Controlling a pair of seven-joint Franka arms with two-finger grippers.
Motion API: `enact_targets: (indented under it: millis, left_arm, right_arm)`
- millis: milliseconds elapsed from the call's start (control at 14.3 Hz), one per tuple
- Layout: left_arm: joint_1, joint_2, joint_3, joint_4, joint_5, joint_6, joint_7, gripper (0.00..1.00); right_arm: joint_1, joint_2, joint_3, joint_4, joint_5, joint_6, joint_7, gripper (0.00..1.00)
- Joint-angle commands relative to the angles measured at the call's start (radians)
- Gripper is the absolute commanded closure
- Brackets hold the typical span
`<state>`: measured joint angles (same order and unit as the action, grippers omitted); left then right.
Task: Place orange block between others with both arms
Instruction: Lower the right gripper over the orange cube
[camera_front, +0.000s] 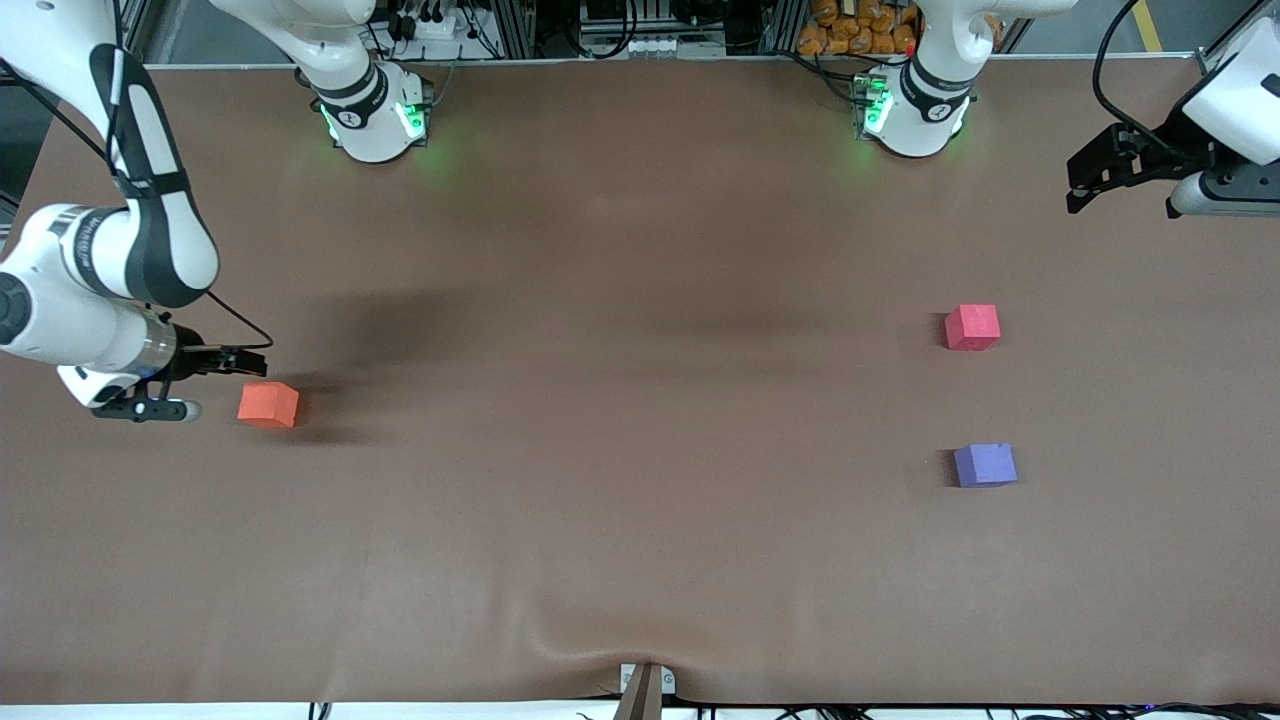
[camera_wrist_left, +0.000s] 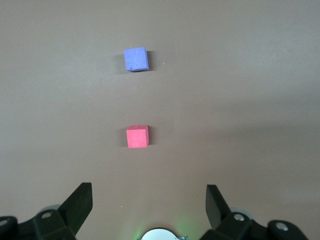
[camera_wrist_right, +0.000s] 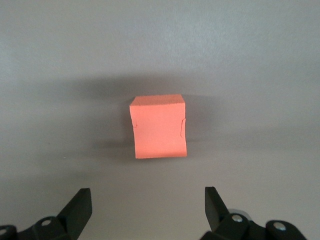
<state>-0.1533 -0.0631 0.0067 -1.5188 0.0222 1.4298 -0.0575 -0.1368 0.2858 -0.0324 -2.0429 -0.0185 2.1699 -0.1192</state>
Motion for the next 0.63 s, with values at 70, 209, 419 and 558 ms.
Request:
enact_targets:
  millis: [70, 209, 419, 558]
  left_arm:
    - [-0.006, 0.014, -0.002, 0.016, 0.005, 0.009, -0.016, 0.0]
    - [-0.006, 0.031, -0.002, 0.016, 0.005, 0.023, -0.018, 0.0]
    - [0.001, 0.032, -0.002, 0.017, 0.005, 0.032, -0.016, 0.0]
    - [0.008, 0.031, -0.001, 0.017, 0.004, 0.035, -0.013, 0.0]
  right_arm:
    - [-0.006, 0.048, 0.006, -0.002, -0.073, 0.086, -0.014, 0.0]
    - [-0.012, 0.099, 0.008, 0.027, -0.109, 0.117, -0.014, 0.0]
    - [0.003, 0.165, 0.008, 0.07, -0.107, 0.117, -0.005, 0.0]
    - [0.005, 0.18, 0.009, 0.073, -0.098, 0.123, 0.001, 0.0]
